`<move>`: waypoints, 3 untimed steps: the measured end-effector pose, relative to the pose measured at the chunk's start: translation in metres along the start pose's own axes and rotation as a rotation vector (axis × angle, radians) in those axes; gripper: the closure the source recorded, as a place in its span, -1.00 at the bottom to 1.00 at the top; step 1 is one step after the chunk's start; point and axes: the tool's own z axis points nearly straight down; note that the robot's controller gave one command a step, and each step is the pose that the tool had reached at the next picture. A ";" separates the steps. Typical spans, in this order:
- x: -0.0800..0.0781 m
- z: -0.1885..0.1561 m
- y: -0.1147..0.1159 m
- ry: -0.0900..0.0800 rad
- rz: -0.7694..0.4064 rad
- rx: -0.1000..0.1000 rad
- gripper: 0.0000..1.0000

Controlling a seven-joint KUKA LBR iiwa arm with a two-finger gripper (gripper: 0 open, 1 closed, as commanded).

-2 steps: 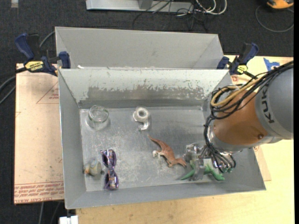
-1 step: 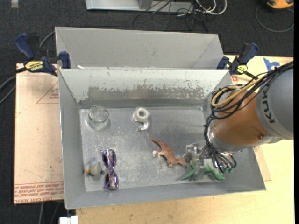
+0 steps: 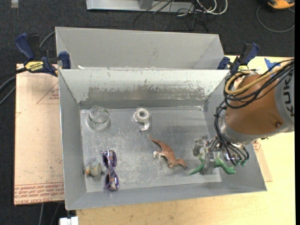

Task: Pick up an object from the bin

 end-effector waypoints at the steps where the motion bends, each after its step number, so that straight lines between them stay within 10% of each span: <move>1: -0.012 0.068 0.006 -0.010 -0.009 0.001 1.00; 2: 0.003 0.005 0.007 0.003 -0.011 -0.001 1.00; 3: -0.007 0.014 0.019 -0.010 -0.016 0.000 1.00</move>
Offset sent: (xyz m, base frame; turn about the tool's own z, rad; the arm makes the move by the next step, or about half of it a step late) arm -0.0100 0.0061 0.0466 -0.0127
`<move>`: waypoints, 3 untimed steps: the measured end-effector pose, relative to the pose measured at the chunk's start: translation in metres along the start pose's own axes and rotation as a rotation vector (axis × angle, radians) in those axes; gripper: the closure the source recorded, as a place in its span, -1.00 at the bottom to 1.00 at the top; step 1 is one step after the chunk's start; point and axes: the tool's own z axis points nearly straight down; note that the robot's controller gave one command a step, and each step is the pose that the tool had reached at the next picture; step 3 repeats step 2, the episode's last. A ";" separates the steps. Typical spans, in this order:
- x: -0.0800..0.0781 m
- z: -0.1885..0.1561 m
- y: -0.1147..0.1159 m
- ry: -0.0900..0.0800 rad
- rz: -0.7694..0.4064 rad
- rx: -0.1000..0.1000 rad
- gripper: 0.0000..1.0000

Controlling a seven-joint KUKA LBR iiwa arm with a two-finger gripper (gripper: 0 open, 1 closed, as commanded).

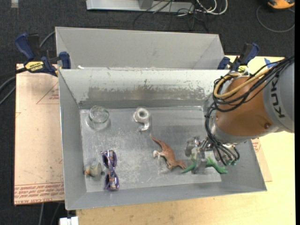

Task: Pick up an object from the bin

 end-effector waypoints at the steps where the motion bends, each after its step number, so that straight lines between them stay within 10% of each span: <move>1: 0.008 -0.055 -0.001 0.015 0.013 -0.002 1.00; 3: 0.000 -0.113 0.002 -0.008 0.021 0.000 1.00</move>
Offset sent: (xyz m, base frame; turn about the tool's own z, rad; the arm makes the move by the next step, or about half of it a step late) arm -0.0036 0.0018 0.1107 0.0231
